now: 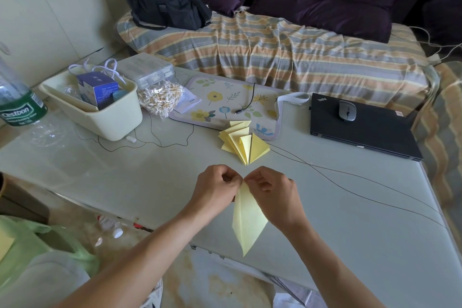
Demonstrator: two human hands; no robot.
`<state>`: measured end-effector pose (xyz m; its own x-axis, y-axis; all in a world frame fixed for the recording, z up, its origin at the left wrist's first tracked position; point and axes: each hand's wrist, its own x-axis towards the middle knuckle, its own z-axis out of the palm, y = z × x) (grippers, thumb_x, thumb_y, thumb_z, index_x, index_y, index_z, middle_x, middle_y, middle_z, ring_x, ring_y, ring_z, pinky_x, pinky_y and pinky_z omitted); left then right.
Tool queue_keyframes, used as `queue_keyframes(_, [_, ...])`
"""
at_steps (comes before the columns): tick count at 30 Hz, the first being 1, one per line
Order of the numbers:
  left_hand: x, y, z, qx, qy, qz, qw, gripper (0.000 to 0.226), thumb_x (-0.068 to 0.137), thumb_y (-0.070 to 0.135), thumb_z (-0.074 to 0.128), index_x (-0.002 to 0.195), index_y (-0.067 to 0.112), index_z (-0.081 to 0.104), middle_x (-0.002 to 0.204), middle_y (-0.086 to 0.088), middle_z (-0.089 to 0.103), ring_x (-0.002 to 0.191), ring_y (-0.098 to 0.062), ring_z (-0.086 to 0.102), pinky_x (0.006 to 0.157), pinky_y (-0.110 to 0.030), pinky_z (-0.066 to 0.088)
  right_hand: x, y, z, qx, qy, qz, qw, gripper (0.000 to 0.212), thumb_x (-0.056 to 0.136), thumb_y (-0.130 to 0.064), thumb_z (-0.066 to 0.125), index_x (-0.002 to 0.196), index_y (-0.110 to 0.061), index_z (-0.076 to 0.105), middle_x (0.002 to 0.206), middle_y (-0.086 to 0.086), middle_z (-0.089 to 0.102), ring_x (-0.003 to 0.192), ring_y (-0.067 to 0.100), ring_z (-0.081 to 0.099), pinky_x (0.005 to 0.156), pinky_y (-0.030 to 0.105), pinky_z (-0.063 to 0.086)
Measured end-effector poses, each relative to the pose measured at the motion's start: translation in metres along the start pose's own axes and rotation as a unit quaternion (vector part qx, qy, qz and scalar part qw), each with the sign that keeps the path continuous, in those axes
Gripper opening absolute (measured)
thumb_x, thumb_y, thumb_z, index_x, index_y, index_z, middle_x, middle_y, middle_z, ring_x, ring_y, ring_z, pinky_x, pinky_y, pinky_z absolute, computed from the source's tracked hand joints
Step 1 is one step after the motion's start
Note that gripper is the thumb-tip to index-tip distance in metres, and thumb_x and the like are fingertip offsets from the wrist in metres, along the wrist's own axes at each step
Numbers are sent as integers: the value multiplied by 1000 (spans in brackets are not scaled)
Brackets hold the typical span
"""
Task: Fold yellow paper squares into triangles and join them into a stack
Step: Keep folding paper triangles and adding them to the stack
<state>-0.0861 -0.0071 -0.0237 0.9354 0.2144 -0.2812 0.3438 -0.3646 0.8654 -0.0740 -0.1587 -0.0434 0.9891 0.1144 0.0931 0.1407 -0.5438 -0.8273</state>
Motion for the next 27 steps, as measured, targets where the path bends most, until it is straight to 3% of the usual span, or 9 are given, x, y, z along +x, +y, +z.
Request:
queue_keyframes(7, [-1,2,3,-37,-37,1,999,24,95,13,56,87,18,78,83,2,77,74,-11,75,74,-29,64,3,2,-1,52,-25,99,993,8,84,-20,76,85,-25,71,80,-10,73,75,-2,66,63,11,46])
queue_keyframes(15, [2,-2,4,-42,-54,8,998,14,96,13,62,95,17,76,89,-3,77,75,-11,76,76,-25,63,5,3,-3,74,-11,122,990,16,78,-29,85,82,-27,70,78,-8,73,72,1,66,59,10,45])
queue_keyframes(20, [3,-3,3,-33,-49,17,998,11,96,12,64,95,13,76,85,-6,76,73,-15,76,64,-15,56,4,1,-6,85,-31,127,988,11,80,-24,81,84,-27,71,79,-8,75,74,3,69,65,18,48])
queue_keyframes(24, [3,-5,2,-13,-39,35,999,7,94,13,69,92,14,76,79,-5,76,72,-17,75,67,-18,59,4,-1,-8,73,-50,104,991,12,83,-16,75,84,-27,73,79,-12,76,77,0,71,70,18,50])
queue_keyframes(27, [5,-7,1,7,-31,50,998,9,93,13,70,87,18,75,74,-3,75,72,-20,74,73,-29,62,4,-3,-8,65,-57,103,991,15,84,-14,71,86,-28,74,80,-13,77,80,1,72,76,22,56])
